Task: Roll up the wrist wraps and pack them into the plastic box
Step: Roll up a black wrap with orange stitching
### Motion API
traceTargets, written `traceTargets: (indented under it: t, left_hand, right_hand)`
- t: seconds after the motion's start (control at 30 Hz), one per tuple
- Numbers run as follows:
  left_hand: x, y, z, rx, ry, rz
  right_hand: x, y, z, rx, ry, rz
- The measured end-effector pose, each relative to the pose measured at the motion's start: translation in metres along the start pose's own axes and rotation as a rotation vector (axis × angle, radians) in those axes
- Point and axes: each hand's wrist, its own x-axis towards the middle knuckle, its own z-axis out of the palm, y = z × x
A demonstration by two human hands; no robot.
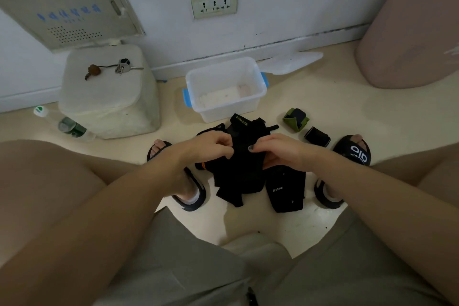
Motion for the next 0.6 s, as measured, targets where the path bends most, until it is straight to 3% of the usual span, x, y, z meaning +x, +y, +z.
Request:
traceTargets:
  t: [0.13,0.3,0.5,0.53,0.6]
  left_hand:
    - [-0.019,0.029,-0.021,-0.124,0.021,0.020]
    - [-0.050,0.066,-0.040,-0.071,-0.122,0.143]
    - [-0.062,0.104,-0.058,-0.058,-0.048,0.271]
    - [-0.061,0.109,-0.060,-0.035,-0.042,0.274]
    - [-0.056,0.115,-0.062,-0.009,-0.038,0.299]
  right_hand:
    - [-0.009,-0.012,-0.017,0.020,0.059,0.012]
    - [-0.018,-0.029,-0.032,0.163,0.161,0.005]
    - [-0.035,-0.062,-0.021,-0.524,0.115,0.123]
    - [-0.039,-0.068,-0.020,-0.587,0.136,0.088]
    - [-0.039,-0.076,-0.019,-0.469,0.211,-0.006]
